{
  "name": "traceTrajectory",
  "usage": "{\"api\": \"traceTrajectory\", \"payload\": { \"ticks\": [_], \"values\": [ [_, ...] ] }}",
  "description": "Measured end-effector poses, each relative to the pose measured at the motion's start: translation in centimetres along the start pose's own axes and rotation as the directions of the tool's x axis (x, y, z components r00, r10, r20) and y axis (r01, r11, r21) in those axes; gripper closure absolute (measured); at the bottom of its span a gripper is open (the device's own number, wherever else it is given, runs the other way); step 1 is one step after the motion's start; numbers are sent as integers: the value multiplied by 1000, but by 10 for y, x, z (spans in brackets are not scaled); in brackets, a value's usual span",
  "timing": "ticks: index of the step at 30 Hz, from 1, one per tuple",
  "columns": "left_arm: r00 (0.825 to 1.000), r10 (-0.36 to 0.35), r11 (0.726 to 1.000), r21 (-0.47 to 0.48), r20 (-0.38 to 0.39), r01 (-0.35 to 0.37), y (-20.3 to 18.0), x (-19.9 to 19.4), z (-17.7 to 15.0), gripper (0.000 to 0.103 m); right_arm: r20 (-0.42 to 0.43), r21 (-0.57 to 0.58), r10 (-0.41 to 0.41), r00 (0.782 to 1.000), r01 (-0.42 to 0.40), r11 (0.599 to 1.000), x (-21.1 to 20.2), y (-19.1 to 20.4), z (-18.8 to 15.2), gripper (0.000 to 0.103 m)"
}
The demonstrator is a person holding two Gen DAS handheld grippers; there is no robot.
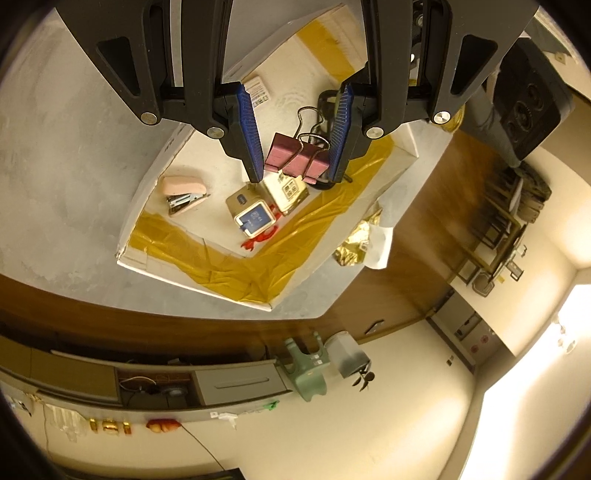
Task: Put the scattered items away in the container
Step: 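Carry the pink clip and green tape roll over the box with both tools, then open both tools to drop the pink clip and green tape inside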
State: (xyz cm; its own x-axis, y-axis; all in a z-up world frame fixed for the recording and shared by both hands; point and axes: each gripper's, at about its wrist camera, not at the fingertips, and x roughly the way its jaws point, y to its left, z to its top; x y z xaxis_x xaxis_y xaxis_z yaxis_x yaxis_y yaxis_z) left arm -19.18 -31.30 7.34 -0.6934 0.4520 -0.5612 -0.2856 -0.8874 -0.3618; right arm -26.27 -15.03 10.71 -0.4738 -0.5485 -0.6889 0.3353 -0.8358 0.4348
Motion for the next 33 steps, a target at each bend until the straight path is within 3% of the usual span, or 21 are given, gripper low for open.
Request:
{"api": "traceTrajectory", "payload": {
  "ticks": [11, 21, 25, 33],
  "values": [
    [999, 31, 1000, 4, -22, -30, 4, 9, -2, 54, -26, -25, -23, 999, 22, 999, 20, -8, 1, 65],
    [998, 46, 999, 4, -32, -46, 4, 13, -2, 54, -21, -57, -100, 995, 98, 993, 38, -18, 3, 63],
    [998, 48, 998, -40, -37, -50, 12, 15, -1, 52, -6, -45, -119, 993, 119, 992, 42, -26, 3, 58],
    [999, 42, 990, -132, -2, -42, 30, 6, 2, 51, -22, -44, -97, 995, 96, 994, 40, -27, -10, 58]
  ]
}}
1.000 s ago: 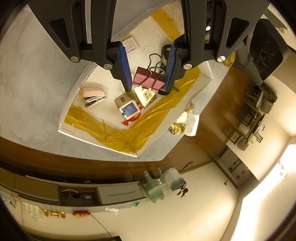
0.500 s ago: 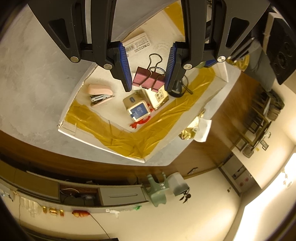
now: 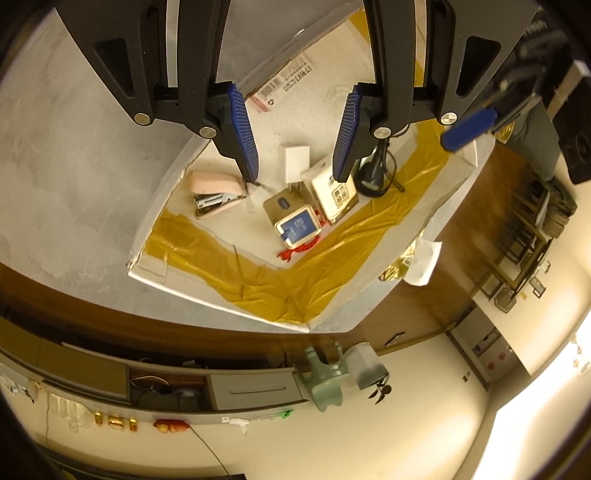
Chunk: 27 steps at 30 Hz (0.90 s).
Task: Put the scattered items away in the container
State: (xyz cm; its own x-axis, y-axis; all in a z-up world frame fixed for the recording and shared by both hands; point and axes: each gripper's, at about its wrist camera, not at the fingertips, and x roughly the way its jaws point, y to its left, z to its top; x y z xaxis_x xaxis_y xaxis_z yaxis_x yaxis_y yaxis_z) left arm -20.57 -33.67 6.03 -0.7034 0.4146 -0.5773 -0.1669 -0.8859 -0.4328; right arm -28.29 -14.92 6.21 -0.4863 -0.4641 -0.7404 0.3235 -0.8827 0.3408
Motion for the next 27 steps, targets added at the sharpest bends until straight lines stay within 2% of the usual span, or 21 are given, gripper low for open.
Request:
{"api": "traceTrajectory", "payload": {
  "ticks": [5, 15, 21, 27],
  "values": [
    [999, 10, 993, -115, 44, -5, 23, -9, 5, 51, 0, 3, 15, 1000, -15, 1000, -5, 3, -7, 58],
    [998, 15, 994, -113, 56, -8, 22, -9, 6, 51, -11, -27, 13, 1000, -13, 1000, -13, 10, -23, 58],
    [998, 37, 996, -78, 59, -32, 14, -10, 5, 51, -2, -151, -46, 999, 45, 987, -30, 30, -39, 58],
    [996, 57, 998, -12, 65, -56, -3, -12, -1, 51, -7, -326, -139, 990, 130, 936, -51, 57, -70, 58]
  ]
}}
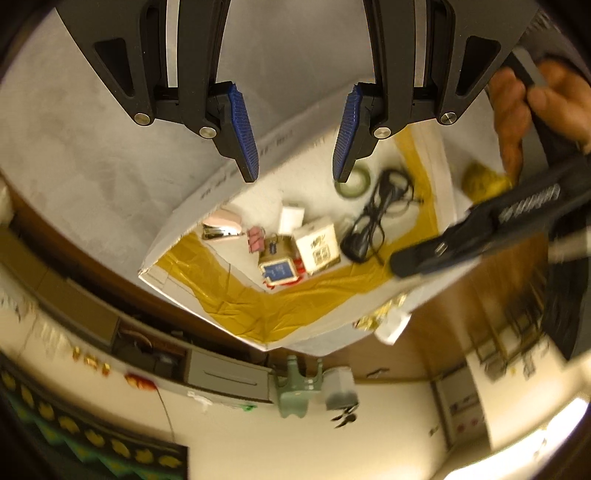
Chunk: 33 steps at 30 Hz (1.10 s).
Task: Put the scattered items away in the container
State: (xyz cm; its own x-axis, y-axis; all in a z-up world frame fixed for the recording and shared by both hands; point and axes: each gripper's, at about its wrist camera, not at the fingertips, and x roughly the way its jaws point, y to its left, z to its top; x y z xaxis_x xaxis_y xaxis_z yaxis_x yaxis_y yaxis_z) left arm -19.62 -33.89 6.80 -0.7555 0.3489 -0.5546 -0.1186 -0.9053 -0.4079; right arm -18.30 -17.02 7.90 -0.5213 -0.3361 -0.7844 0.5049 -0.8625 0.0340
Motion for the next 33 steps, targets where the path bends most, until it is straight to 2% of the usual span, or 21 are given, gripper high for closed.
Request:
{"api": "traceTrajectory", "payload": {
  "ticks": [8, 12, 14, 19, 33],
  "values": [
    [1000, -18, 999, 46, -12, 19, -17, -5, -10, 51, -24, -160, -77, 997, 72, 985, -19, 34, -22, 58],
    [999, -42, 998, 55, 4, 42, -22, -18, -12, 51, -37, -220, -182, 983, 170, 961, -17, 46, -29, 51],
    [999, -52, 997, 58, 14, 51, -23, -25, -14, 51, -55, -239, -204, 977, 186, 953, -14, 49, -31, 50],
    [997, -77, 996, 36, 12, 77, -17, -38, -19, 51, -109, -210, -184, 977, 158, 965, -8, 52, -34, 50],
    [992, -119, 993, 25, 31, 118, -10, -55, -23, 51, -129, -137, -178, 976, 160, 978, -8, 62, -35, 50]
  ]
}}
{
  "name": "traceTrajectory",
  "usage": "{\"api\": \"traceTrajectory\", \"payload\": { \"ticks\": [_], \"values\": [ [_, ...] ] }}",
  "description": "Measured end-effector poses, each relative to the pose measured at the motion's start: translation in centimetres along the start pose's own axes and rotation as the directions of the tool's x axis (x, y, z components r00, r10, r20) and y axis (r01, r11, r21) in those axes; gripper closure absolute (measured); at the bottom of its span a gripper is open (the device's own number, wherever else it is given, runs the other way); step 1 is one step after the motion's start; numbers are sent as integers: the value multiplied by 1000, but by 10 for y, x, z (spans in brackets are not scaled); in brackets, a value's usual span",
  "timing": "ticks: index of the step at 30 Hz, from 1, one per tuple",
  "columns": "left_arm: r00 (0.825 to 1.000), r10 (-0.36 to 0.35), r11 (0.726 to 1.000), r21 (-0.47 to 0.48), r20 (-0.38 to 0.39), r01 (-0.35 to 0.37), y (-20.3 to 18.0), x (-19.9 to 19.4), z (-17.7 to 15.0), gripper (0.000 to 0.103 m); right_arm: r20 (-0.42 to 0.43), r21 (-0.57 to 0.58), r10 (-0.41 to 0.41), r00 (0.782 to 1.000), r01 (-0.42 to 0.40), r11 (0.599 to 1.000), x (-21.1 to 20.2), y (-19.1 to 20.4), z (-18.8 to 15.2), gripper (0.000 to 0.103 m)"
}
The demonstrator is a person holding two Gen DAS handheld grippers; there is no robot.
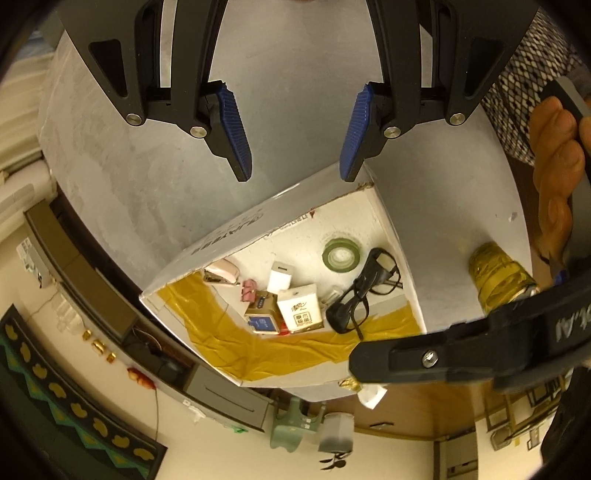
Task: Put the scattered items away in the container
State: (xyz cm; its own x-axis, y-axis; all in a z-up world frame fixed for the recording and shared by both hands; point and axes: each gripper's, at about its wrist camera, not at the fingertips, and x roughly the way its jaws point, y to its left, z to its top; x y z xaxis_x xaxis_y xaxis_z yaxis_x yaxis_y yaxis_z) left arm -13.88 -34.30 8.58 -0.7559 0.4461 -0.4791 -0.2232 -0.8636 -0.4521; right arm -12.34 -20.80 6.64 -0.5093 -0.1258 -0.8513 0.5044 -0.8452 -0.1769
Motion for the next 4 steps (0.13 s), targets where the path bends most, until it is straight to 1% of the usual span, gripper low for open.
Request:
{"api": "traceTrajectory", "payload": {
  "ticks": [4],
  "values": [
    [1000, -6, 1000, 2, -2, 6, 0, 1, -2, 51, 13, 12, -28, 1000, 28, 1000, -4, -2, 3, 50]
  ]
}}
